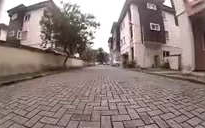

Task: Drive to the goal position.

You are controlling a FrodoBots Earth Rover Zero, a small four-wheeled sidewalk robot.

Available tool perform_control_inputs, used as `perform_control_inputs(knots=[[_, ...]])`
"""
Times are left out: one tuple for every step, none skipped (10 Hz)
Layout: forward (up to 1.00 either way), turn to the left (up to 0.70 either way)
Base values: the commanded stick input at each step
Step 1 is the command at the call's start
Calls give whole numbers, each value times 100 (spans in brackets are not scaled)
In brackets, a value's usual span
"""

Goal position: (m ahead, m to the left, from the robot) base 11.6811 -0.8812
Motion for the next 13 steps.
perform_control_inputs(knots=[[70, 0], [70, 0], [70, 0], [70, 0], [70, 0], [70, 0], [70, 0], [70, 0], [70, 0], [70, 0], [70, 0], [70, 0], [70, 0]])
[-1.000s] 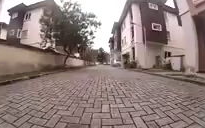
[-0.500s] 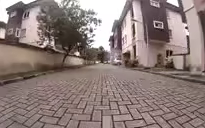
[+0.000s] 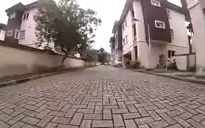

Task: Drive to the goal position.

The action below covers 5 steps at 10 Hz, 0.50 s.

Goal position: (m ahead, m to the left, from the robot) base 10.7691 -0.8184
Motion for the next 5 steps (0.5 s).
perform_control_inputs(knots=[[70, 0], [70, 0], [70, 0], [70, 0], [70, 0]])
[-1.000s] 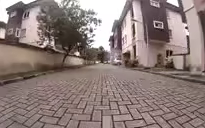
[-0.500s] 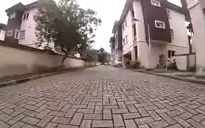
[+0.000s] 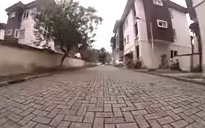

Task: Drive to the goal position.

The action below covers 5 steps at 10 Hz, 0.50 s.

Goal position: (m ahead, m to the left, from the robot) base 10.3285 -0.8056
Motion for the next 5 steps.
perform_control_inputs(knots=[[70, 0], [70, 0], [70, 0], [70, 0], [70, 0]])
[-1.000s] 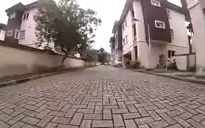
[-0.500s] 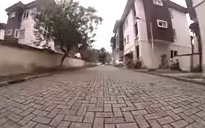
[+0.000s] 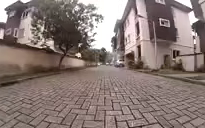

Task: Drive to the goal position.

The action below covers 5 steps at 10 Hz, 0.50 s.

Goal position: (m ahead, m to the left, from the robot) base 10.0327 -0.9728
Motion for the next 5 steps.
perform_control_inputs(knots=[[70, 0], [70, 0], [70, 0], [70, 0], [70, 0]])
